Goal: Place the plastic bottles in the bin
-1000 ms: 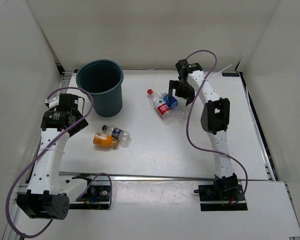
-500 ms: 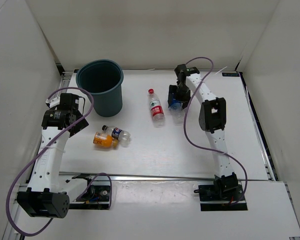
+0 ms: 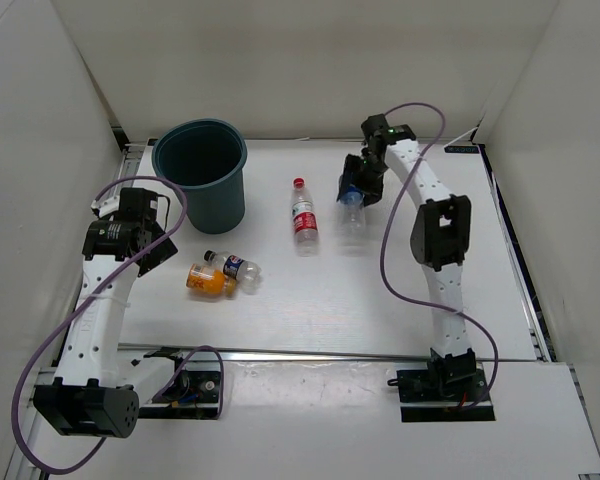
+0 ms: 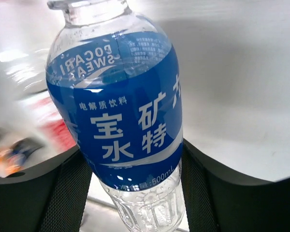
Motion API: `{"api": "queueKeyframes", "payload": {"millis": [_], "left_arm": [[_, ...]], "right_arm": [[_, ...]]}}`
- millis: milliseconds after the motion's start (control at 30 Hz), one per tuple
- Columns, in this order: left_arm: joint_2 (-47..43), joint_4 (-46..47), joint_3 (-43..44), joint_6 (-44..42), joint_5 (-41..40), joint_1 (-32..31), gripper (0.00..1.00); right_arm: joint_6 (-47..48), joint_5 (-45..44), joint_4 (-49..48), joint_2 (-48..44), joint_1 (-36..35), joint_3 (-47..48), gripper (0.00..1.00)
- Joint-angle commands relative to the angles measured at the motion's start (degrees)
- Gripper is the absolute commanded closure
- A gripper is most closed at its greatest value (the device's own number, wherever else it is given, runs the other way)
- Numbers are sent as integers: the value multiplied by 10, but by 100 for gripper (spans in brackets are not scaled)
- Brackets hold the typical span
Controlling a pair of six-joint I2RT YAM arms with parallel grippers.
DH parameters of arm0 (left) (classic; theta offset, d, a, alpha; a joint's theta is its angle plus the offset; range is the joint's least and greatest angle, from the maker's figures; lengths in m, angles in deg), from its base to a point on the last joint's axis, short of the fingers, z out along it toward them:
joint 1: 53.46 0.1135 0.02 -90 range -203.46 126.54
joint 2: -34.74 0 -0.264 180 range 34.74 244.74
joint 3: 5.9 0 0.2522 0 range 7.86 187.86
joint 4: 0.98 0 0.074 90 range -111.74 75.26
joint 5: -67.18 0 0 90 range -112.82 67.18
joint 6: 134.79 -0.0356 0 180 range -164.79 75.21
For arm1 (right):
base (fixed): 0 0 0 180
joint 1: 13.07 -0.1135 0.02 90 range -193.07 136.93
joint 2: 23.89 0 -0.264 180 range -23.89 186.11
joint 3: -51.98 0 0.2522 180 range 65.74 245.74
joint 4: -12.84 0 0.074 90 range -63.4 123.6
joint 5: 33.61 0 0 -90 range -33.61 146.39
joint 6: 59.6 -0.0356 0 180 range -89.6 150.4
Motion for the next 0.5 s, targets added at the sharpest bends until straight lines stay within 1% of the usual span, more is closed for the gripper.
{"api": "queueKeyframes", "payload": {"millis": [0,33,67,100,167,200,233,300,333,367,400,433,467], "left_arm": [[-7,3,4,4,7,-2,0],[-12,3,4,4,7,-2,0],[-12,9,4,4,7,-2,0],[-12,15,4,4,7,-2,0],[-18,20,4,4,14,-2,0],[-18,20,4,4,20,-2,0],[-18,27,-2,4,27,-2,0],[-18,27,-2,4,27,-2,0],[-18,27,-2,4,27,-2,0],[-18,27,-2,4,27,-2,0],[-18,27,-2,4,27,-2,0],[-24,27,3,-2,27,-2,0],[-24,27,3,-2,32,-2,0]], "right_arm": [[-49,76,-75,-152,3,-13,64],[-65,97,-93,-170,3,-20,64],[-82,149,-112,-185,3,-20,67],[-111,182,-161,-207,3,-20,68],[-137,243,-215,-215,-10,-20,69],[-150,264,-249,-215,-26,0,69],[-175,290,-259,-209,-35,49,71],[-205,301,-281,-203,-60,81,71],[-218,311,-339,-203,-67,81,69],[-237,311,-368,-215,-75,57,67],[-237,305,-387,-221,-91,56,65],[-237,281,-409,-226,-99,56,63],[-237,273,-418,-226,-106,56,63]]}}
